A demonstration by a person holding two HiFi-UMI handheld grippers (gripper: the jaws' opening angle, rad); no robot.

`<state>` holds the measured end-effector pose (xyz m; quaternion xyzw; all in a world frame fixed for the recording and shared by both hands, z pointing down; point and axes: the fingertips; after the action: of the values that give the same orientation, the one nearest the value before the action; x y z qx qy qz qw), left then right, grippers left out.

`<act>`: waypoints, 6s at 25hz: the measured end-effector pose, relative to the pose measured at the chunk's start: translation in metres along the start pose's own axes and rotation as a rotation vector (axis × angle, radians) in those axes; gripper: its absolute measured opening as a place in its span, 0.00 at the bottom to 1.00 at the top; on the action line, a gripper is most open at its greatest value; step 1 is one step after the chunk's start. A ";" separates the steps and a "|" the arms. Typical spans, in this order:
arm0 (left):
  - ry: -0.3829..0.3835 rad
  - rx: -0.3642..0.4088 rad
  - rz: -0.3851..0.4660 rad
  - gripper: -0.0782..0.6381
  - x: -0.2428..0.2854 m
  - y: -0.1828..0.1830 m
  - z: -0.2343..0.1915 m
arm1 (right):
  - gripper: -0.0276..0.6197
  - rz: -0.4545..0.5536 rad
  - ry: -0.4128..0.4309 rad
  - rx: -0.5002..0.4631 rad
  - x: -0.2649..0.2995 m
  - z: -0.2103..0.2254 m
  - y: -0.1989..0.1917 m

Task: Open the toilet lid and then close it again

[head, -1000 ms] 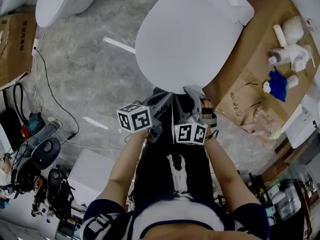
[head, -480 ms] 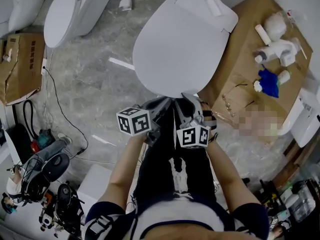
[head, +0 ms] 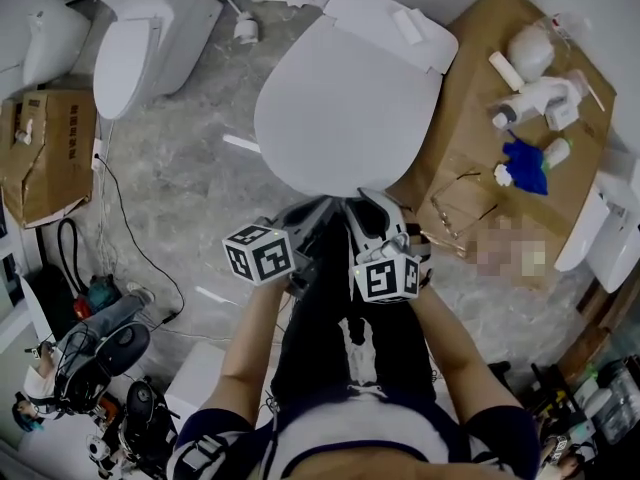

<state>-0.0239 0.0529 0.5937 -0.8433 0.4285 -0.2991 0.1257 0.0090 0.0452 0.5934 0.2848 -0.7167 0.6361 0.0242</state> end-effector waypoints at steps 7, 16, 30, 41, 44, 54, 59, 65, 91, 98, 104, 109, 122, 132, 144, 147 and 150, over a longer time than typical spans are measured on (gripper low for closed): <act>-0.001 0.036 0.067 0.12 0.016 0.028 0.030 | 0.21 0.070 -0.005 0.035 -0.008 0.033 0.020; 0.047 0.051 0.140 0.12 0.038 0.061 0.058 | 0.20 0.071 -0.023 0.136 -0.009 0.077 0.041; 0.085 0.280 0.207 0.12 0.045 0.102 0.105 | 0.19 0.102 -0.060 0.148 -0.012 0.132 0.070; 0.083 0.417 0.220 0.12 0.053 0.137 0.123 | 0.18 0.114 -0.117 0.220 -0.014 0.177 0.084; 0.072 0.435 0.221 0.12 0.057 0.149 0.126 | 0.18 0.106 -0.131 0.246 -0.013 0.190 0.087; 0.019 0.493 0.190 0.12 0.077 0.177 0.138 | 0.18 0.101 -0.192 0.300 -0.012 0.234 0.098; -0.013 0.514 0.172 0.12 0.086 0.188 0.142 | 0.17 0.088 -0.228 0.308 -0.008 0.255 0.100; -0.048 0.557 0.153 0.12 0.101 0.194 0.147 | 0.17 0.082 -0.238 0.340 -0.006 0.276 0.102; -0.089 0.655 0.227 0.12 0.136 0.223 0.167 | 0.05 -0.027 -0.365 0.039 0.008 0.340 0.111; -0.099 0.671 0.218 0.12 0.149 0.227 0.171 | 0.05 -0.082 -0.339 0.026 0.015 0.363 0.112; -0.095 0.722 0.237 0.12 0.158 0.236 0.175 | 0.05 -0.093 -0.346 0.028 0.017 0.382 0.110; -0.097 0.745 0.262 0.12 0.162 0.248 0.178 | 0.05 -0.108 -0.373 0.029 0.021 0.398 0.108; -0.107 0.735 0.289 0.12 0.169 0.263 0.186 | 0.05 -0.156 -0.436 0.079 0.023 0.426 0.098; -0.105 0.724 0.280 0.12 0.175 0.264 0.186 | 0.05 -0.066 -0.529 0.123 0.003 0.430 0.084; -0.137 0.722 0.317 0.12 0.166 0.265 0.208 | 0.05 0.373 -0.455 0.379 -0.018 0.355 0.161; -0.156 0.712 0.315 0.12 0.161 0.256 0.213 | 0.05 0.391 -0.417 0.404 -0.019 0.325 0.158; -0.174 0.715 0.293 0.12 0.155 0.244 0.214 | 0.05 0.419 -0.407 0.467 -0.025 0.304 0.155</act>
<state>0.0199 -0.2272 0.3719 -0.6986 0.4008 -0.3356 0.4886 0.0616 -0.2226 0.3861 0.2504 -0.5850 0.7040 -0.3153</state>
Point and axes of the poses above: the fingertips, and each gripper's own axes: x forward along the fingers, z to its right, y out of its top, and after that the axes turned 13 degrees about z, right-handed
